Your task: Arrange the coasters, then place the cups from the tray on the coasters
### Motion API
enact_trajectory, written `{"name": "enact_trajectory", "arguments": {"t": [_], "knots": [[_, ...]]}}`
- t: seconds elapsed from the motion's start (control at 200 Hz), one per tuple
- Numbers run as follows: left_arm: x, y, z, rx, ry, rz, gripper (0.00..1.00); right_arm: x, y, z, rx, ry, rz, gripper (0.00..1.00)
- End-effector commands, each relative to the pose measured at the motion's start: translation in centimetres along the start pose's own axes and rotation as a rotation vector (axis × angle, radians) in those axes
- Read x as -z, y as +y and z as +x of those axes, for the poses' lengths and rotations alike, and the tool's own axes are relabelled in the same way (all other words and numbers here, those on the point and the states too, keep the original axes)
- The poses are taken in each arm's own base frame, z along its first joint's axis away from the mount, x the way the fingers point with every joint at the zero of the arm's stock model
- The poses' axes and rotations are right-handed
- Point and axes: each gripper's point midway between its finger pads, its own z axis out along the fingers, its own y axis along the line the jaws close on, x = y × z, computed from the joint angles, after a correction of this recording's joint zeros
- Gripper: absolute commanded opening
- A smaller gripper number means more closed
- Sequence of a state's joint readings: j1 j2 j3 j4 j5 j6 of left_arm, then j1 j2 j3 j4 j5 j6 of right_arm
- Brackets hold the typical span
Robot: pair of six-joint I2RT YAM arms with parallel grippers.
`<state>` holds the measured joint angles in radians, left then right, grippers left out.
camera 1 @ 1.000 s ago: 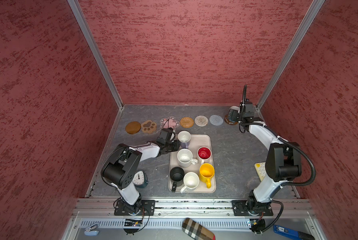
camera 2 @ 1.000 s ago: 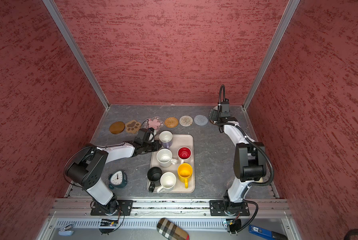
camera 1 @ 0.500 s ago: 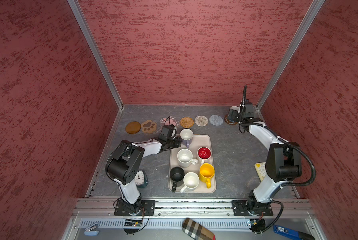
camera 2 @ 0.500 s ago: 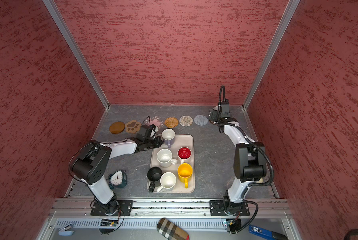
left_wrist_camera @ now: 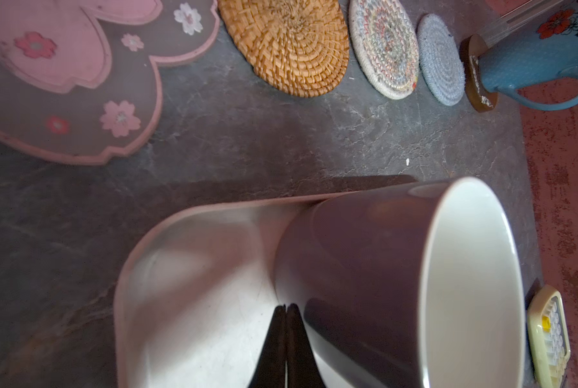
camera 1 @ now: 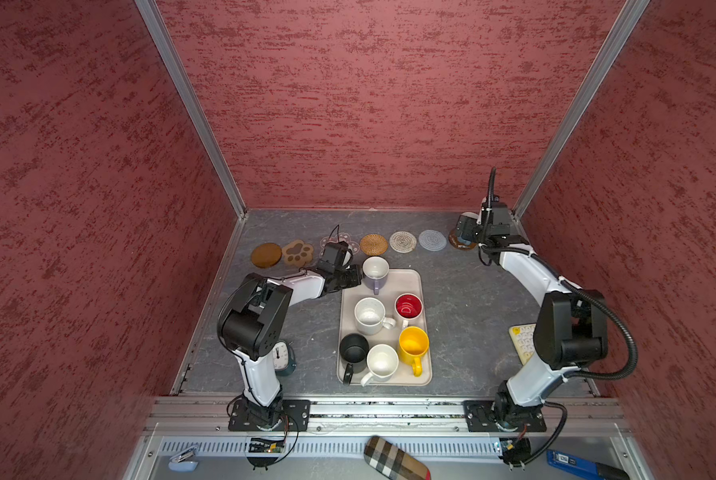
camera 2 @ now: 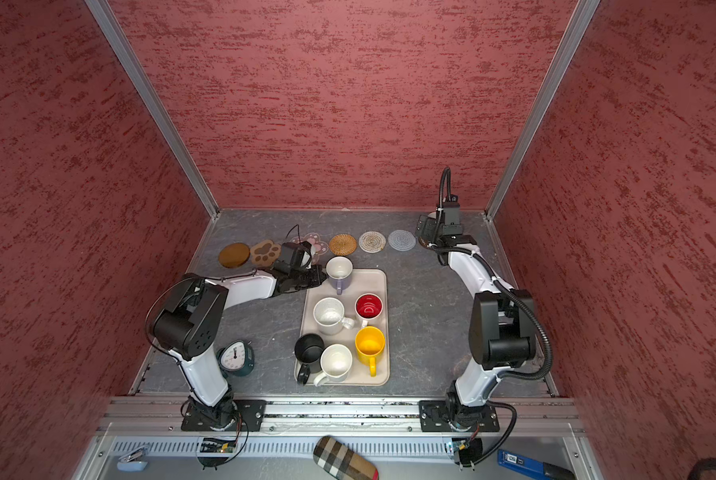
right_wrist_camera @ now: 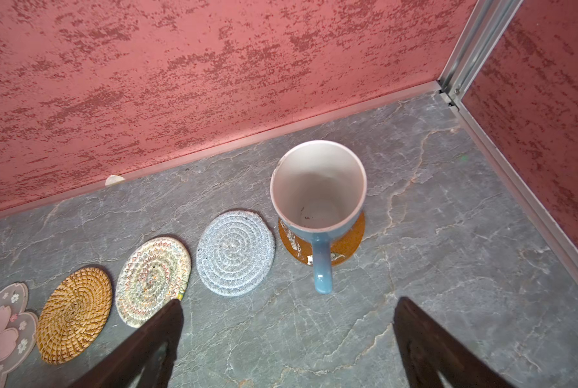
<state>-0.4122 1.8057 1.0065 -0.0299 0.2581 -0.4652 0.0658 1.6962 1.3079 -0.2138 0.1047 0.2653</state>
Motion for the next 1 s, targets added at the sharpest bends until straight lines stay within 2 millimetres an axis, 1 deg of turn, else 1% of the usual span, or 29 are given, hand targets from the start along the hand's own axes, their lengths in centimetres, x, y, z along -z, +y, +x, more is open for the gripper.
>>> {"name": "enact_trajectory", "arguments": {"t": [0.0,0.06,0.155,0.316,0.386,0.441,0.516,0.551,0.561,0.576,0.681,0.797,0.992], "knots": [[3.0,-0.5,-1.7,-0.044,-0.048,-0.058,0.21,1.8,1.2,-0.9,-0.013,-0.034,-0.042,0.99],[4.3,-0.9,-1.8,-0.064,-0.049,-0.078,0.28,2.1,1.6,-0.6,-0.017,-0.033,-0.066,0.99],[6.1,-2.0,-1.6,-0.104,-0.042,-0.096,0.37,2.8,2.0,-0.4,-0.022,-0.044,-0.088,0.99],[9.3,-4.1,-1.6,-0.156,-0.057,-0.112,0.52,4.3,2.9,0.0,-0.035,-0.071,-0.127,0.99],[10.1,-5.2,-1.6,-0.165,-0.049,-0.11,0.53,4.8,3.4,0.3,-0.033,-0.078,-0.137,0.99],[10.5,-5.5,-1.4,-0.17,-0.03,-0.127,0.53,5.3,3.5,0.5,-0.049,-0.09,-0.145,0.98],[10.7,-5.8,-1.0,-0.173,-0.002,-0.158,0.53,5.9,3.5,0.7,-0.085,-0.105,-0.156,0.97],[10.7,-6.0,-0.8,-0.181,0.009,-0.168,0.53,5.7,3.5,1.3,-0.094,-0.101,-0.158,0.97],[10.8,-6.1,-0.8,-0.183,0.011,-0.171,0.53,6.4,3.5,0.8,-0.1,-0.119,-0.166,0.97],[10.8,-6.2,-0.7,-0.186,0.015,-0.177,0.54,6.7,3.6,0.7,-0.105,-0.129,-0.17,0.97],[10.3,-6.7,-0.1,-0.21,0.046,-0.207,0.56,7.5,3.3,1.1,-0.141,-0.156,-0.181,0.98],[9.3,-7.1,0.8,-0.23,0.094,-0.248,0.58,7.5,3.2,1.5,-0.162,-0.161,-0.194,0.99],[7.1,-7.6,2.2,-0.219,0.148,-0.267,0.57,7.2,3.6,2.1,-0.175,-0.147,-0.22,0.99]]}}
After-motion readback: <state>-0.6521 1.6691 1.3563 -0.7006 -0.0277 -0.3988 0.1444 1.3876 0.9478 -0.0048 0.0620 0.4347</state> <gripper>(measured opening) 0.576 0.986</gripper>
